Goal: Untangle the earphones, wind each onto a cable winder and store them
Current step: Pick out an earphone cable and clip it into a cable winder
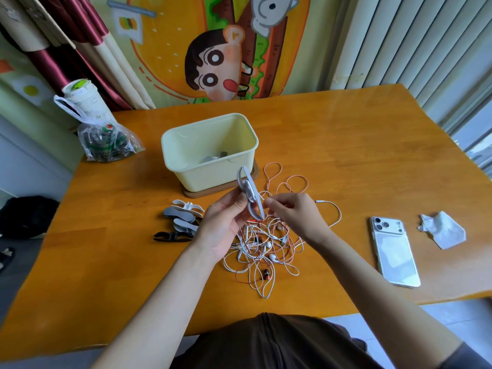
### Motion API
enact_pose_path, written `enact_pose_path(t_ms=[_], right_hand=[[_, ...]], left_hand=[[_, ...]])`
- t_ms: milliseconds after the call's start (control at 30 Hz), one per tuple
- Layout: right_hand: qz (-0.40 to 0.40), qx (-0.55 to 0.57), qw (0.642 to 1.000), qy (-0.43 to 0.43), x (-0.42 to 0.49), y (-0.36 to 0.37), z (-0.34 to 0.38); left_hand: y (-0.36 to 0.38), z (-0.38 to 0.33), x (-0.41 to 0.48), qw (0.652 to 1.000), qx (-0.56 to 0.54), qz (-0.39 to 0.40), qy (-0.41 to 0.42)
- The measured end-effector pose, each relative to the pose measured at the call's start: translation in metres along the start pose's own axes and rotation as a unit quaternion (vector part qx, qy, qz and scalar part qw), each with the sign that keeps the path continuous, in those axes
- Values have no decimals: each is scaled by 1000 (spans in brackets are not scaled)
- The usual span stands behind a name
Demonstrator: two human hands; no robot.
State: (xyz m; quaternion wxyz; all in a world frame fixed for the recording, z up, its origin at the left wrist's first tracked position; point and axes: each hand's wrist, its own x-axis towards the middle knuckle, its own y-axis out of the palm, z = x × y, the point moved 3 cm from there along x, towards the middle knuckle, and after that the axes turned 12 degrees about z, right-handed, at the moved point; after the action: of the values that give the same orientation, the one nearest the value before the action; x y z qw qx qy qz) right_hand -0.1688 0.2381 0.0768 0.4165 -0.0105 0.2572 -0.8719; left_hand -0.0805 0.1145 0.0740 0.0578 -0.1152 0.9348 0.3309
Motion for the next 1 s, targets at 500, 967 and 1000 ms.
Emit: enact_pose_path(t_ms=[500, 967, 1000], right_hand=[[53, 8, 999, 3, -6, 26, 8], [65, -126, 986, -87, -3, 20, 23], [55, -127, 986, -89, -2, 13, 24]], left_hand=[[-14, 8, 13, 990, -18, -141, -6], [-26, 2, 7, 911, 368, -177, 54], [-26, 3, 7, 907, 389, -154, 48]])
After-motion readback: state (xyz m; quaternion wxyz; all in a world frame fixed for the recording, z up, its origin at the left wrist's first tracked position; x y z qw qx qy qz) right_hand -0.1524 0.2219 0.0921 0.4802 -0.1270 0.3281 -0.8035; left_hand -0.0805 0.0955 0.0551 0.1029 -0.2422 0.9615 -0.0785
